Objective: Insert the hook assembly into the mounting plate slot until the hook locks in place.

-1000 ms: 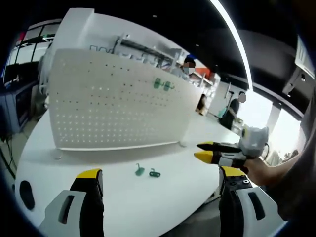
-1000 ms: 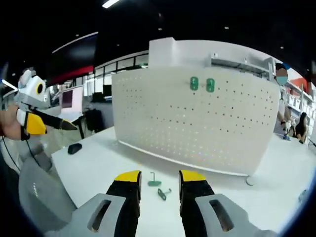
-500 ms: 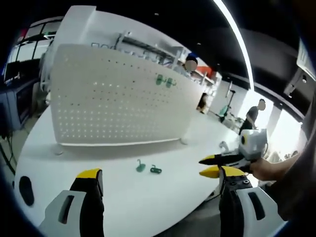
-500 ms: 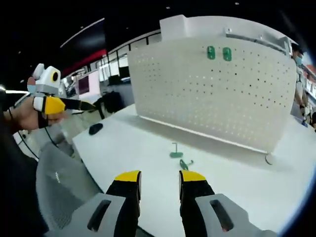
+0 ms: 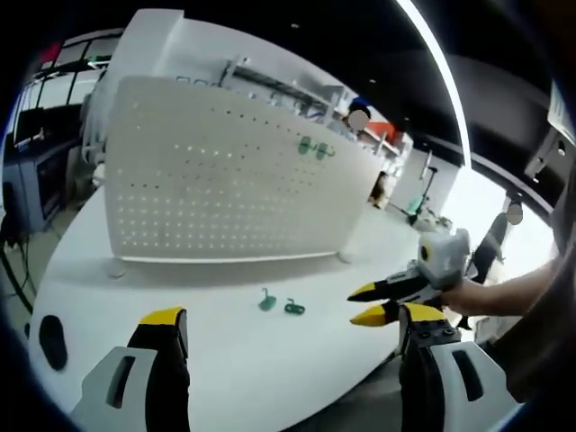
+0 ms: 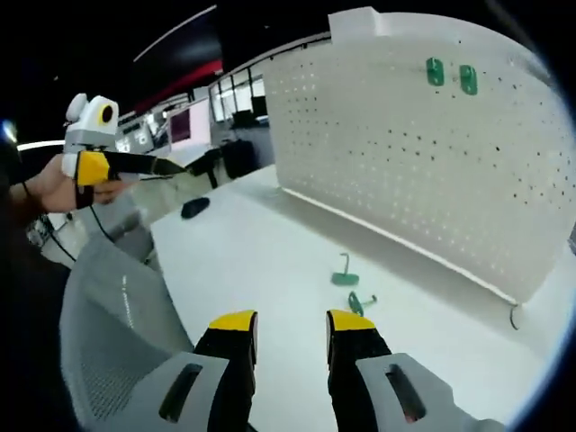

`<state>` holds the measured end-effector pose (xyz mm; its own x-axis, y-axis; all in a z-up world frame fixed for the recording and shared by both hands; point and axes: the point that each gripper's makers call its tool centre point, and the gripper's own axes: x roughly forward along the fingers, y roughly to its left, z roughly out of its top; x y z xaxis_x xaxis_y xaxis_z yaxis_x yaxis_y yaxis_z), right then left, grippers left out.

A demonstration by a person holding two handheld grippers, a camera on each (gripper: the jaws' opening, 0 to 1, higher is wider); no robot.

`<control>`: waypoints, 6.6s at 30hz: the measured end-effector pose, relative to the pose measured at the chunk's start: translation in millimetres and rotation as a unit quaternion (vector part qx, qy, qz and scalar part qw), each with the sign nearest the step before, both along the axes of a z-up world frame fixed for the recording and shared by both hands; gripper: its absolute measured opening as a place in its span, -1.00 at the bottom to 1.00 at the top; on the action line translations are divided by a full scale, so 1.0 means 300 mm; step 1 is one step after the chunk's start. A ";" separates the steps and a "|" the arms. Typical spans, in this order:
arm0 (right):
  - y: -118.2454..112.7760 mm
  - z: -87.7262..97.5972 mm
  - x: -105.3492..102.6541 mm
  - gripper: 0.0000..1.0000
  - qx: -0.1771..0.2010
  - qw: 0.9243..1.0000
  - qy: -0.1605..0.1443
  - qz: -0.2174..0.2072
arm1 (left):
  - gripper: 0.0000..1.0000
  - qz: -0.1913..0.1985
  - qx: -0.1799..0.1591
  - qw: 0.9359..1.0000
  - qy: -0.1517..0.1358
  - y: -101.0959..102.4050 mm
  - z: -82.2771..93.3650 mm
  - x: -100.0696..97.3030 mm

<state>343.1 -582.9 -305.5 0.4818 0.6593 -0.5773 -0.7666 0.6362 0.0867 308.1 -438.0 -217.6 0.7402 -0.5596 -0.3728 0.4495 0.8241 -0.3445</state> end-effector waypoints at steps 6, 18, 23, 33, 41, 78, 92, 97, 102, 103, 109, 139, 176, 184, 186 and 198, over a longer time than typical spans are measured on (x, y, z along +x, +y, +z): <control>0.045 -0.048 0.065 -0.41 -0.020 0.999 0.006 0.037 | 0.99 0.005 -0.001 1.000 0.005 0.016 -0.010 0.009; 0.116 -0.139 0.218 -0.41 -0.032 0.998 0.021 0.054 | 0.98 0.013 0.003 1.000 0.019 0.043 -0.036 0.032; 0.137 -0.170 0.270 -0.42 -0.034 0.998 0.030 0.054 | 0.98 0.017 0.003 1.000 0.023 0.050 -0.040 0.050; 0.167 -0.256 0.353 -0.42 -0.054 0.996 0.050 0.058 | 0.98 0.025 0.006 0.999 0.035 0.071 -0.064 0.064; 0.174 -0.289 0.407 -0.42 -0.053 0.995 0.061 0.056 | 0.98 0.036 0.005 0.998 0.045 0.086 -0.085 0.066; 0.191 -0.363 0.429 -0.98 -0.092 0.982 0.087 0.140 | 0.96 0.043 0.004 0.997 0.066 0.091 -0.131 0.078; 0.198 -0.292 0.384 -0.99 -0.089 0.987 0.083 0.108 | 0.95 0.041 0.002 0.997 0.060 0.088 -0.121 0.078; 0.210 -0.209 0.395 -0.99 -0.064 0.992 0.069 0.085 | 0.94 0.037 0.003 0.998 0.052 0.083 -0.104 0.082; 0.231 -0.107 0.396 -0.99 -0.022 0.996 0.058 0.062 | 0.94 0.033 0.002 0.998 0.046 0.074 -0.091 0.082; 0.235 -0.079 0.390 -0.99 -0.014 0.997 0.053 0.059 | 0.94 0.033 0.002 0.998 0.046 0.073 -0.090 0.083; 0.262 0.036 0.332 -0.99 0.018 0.998 0.028 0.059 | 0.92 0.032 0.005 0.999 0.037 0.065 -0.068 0.084; 0.366 0.332 0.037 -0.99 0.182 0.983 0.000 0.036 | 0.31 0.005 -0.069 0.996 0.059 -0.022 -0.068 0.065; 0.382 0.427 -0.081 -0.99 0.206 0.972 -0.077 0.081 | -0.84 -0.037 -0.242 0.967 0.069 -0.105 0.049 0.013; 0.380 0.429 -0.098 -0.99 0.199 0.971 -0.087 0.099 | -0.90 -0.032 -0.254 0.964 0.076 -0.093 0.059 0.013; 0.384 0.423 -0.107 -0.98 0.194 0.971 -0.091 0.104 | -0.92 -0.037 -0.235 0.968 0.078 -0.090 0.055 0.014; 0.369 0.382 -0.107 -0.96 0.153 0.978 -0.083 0.116 | -0.97 -0.042 -0.196 0.974 0.109 -0.093 0.052 0.029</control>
